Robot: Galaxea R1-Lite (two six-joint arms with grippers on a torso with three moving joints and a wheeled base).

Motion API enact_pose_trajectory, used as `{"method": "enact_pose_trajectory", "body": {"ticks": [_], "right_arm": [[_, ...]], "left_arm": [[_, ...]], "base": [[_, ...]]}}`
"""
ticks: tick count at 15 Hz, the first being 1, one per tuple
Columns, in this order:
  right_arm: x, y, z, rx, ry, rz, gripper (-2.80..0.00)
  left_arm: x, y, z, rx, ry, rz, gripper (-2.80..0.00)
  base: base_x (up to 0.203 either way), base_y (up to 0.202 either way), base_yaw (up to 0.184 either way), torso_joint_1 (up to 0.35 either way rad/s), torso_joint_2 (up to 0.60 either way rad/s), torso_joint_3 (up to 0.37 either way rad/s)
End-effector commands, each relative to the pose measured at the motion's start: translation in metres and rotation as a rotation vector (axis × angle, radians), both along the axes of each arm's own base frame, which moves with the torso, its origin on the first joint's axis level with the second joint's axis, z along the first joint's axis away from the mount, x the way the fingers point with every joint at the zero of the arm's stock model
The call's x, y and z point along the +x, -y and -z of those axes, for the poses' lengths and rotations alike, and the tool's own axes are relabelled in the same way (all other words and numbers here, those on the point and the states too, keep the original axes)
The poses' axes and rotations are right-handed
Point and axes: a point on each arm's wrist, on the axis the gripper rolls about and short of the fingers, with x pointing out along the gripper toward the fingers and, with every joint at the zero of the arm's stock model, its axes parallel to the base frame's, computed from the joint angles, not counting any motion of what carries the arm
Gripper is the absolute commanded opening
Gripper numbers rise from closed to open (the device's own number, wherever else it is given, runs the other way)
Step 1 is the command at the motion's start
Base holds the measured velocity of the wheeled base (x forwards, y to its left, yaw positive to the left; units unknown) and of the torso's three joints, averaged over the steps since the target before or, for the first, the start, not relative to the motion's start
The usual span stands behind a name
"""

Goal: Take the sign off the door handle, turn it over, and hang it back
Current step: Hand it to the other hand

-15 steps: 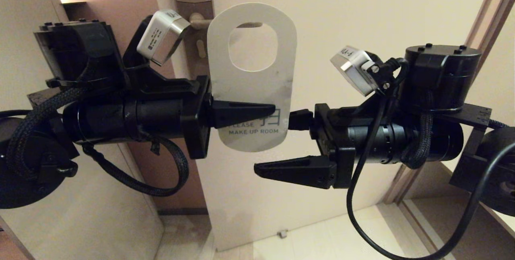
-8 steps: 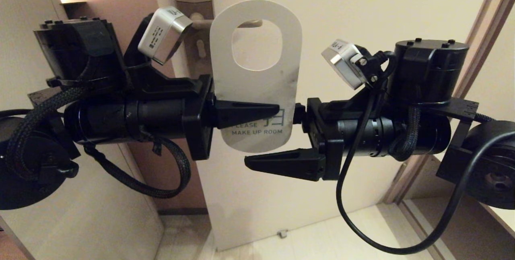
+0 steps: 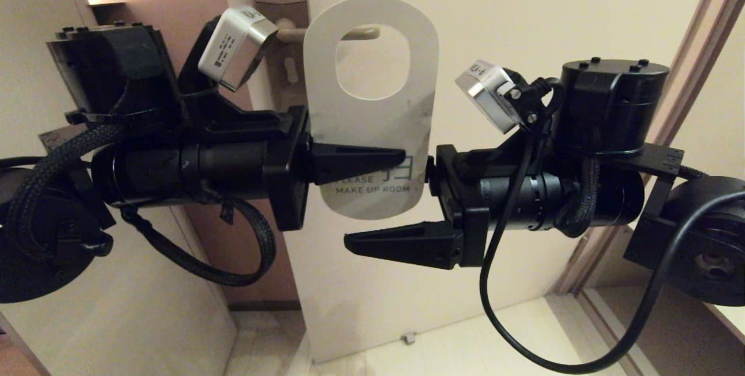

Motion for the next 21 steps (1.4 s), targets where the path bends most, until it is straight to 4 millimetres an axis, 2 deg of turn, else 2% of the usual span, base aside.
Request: {"method": "enact_pose_trajectory", "body": {"ticks": [1, 21], "right_arm": [[0.0000, -0.0005, -0.0009, 0.004, 0.004, -0.006, 0.00], [0.0069, 0.0004, -0.0015, 0.005, 0.003, 0.042, 0.00]], "left_arm": [[-0.0006, 0.0008, -0.0003, -0.002, 0.003, 0.008, -2.80], [-0.0026, -0.0011, -0.0003, -0.002, 0.003, 0.003, -2.80]], "base": [[0.000, 0.000, 0.000, 0.000, 0.00, 0.000], [0.000, 0.000, 0.000, 0.000, 0.00, 0.000]]}}
